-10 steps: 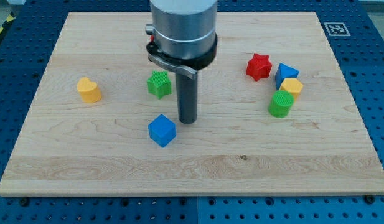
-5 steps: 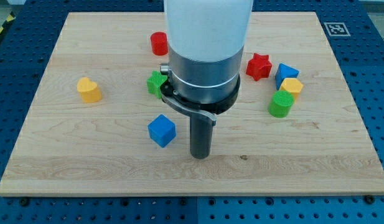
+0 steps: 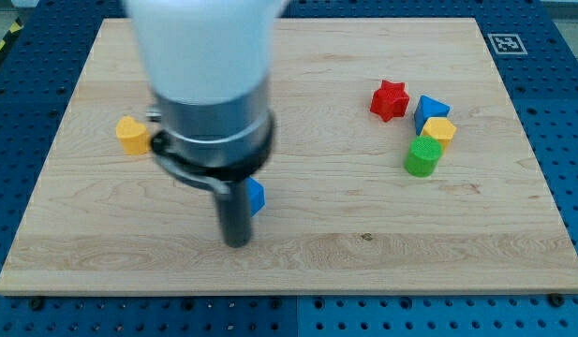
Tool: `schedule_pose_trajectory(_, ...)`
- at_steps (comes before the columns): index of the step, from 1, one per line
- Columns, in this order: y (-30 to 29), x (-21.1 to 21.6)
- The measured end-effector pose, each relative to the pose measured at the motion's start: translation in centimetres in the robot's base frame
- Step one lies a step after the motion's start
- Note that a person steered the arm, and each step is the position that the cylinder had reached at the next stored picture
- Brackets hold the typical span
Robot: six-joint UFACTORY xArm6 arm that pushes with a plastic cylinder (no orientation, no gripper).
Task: Slide the blue cube towards right and up
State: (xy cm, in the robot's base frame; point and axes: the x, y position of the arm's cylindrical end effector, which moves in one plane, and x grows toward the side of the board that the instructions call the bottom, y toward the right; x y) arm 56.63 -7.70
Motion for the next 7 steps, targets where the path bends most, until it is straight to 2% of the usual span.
schedule_pose_trajectory(1,-1.7,-2.9)
schedule_pose_trajectory(2,-1.7,-2.9)
schedule_pose_trajectory(3,0.9,-2.9)
schedule_pose_trajectory(7,4.7,-4.8)
